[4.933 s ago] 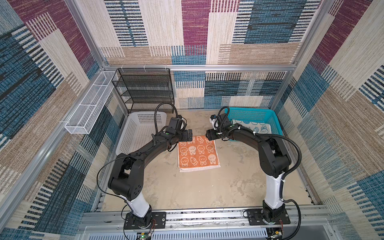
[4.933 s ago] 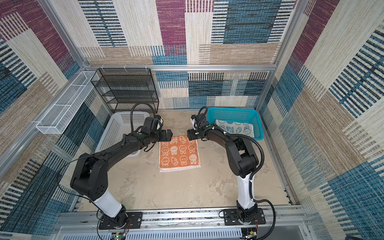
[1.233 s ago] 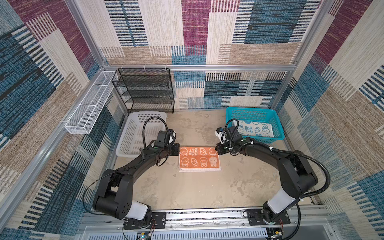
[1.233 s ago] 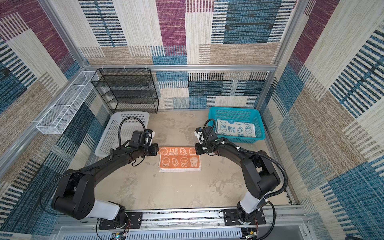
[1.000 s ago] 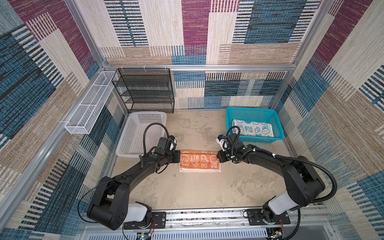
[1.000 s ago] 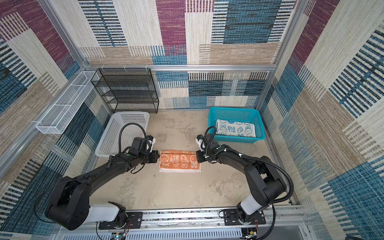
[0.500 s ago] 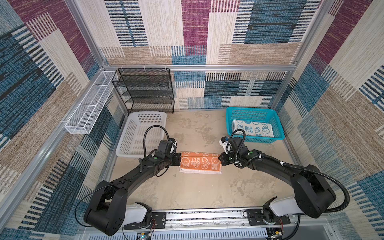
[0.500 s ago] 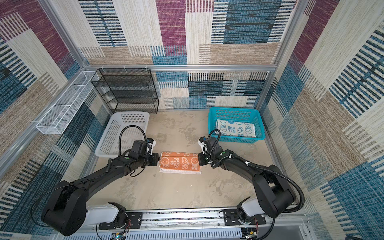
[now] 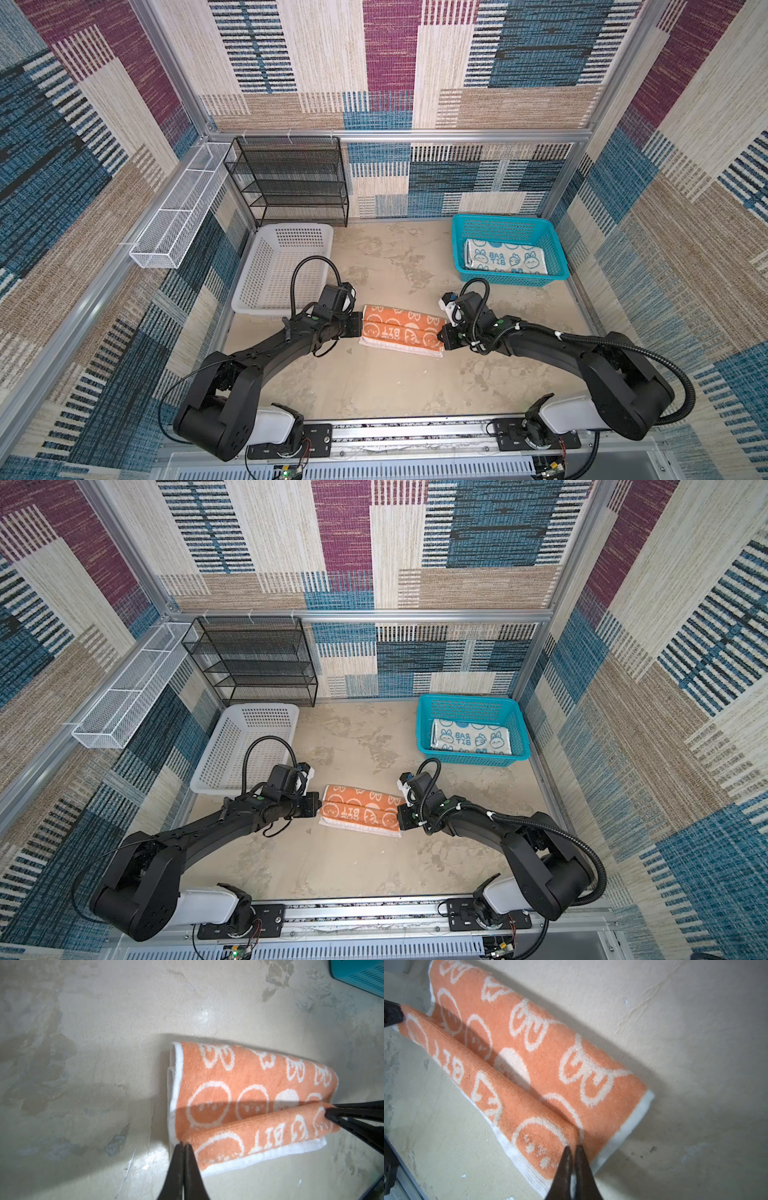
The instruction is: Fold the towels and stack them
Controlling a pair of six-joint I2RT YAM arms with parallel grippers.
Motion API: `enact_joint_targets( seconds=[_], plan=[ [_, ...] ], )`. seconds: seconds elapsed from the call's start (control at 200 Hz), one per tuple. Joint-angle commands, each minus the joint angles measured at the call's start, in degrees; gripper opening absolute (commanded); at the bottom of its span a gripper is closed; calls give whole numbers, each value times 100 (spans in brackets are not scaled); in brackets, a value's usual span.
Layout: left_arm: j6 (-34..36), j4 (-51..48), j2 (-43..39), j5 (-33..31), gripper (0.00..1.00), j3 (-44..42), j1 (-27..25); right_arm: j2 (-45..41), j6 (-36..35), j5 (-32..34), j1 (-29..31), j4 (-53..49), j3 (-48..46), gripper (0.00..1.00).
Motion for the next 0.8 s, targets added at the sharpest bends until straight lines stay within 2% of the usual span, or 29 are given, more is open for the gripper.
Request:
enact_joint_targets(
  seconds=[0.0,0.11,0.295,0.341,0.381,0.401,0.411,0.596,0.691,0.721,0.796],
  plan=[
    [-22,145,50,41,2,-25,4,-10,141,-12,40,130,-55,16],
    [7,152,-71,75,18,-10,4,-138,112,-4,66,26,-6,30],
    [0,-72,-581,3,50,170,-3,-607,94,-25,60,-147,116,50],
    [-59,-76,-698,30,64,196,-11,-682,102,-71,61,-122,152,54],
    [-146,-46,-780,61,84,229,-13,-721,125,-152,65,-57,188,60],
    [-192,-17,-803,91,97,246,-22,-735,145,-199,65,-8,201,65],
    [-228,2,-808,114,100,250,-29,-732,160,-217,64,18,205,66],
    [-963,485,-534,730,99,400,-145,-606,537,-1028,71,635,123,85],
    [-1218,757,-267,903,99,405,-277,-556,736,-1431,114,961,-91,90],
    [-1262,814,-154,918,99,404,-323,-561,793,-1474,140,1046,-166,94],
    [-1360,957,86,932,99,400,-453,-552,889,-1612,193,1244,-364,96]
  ],
)
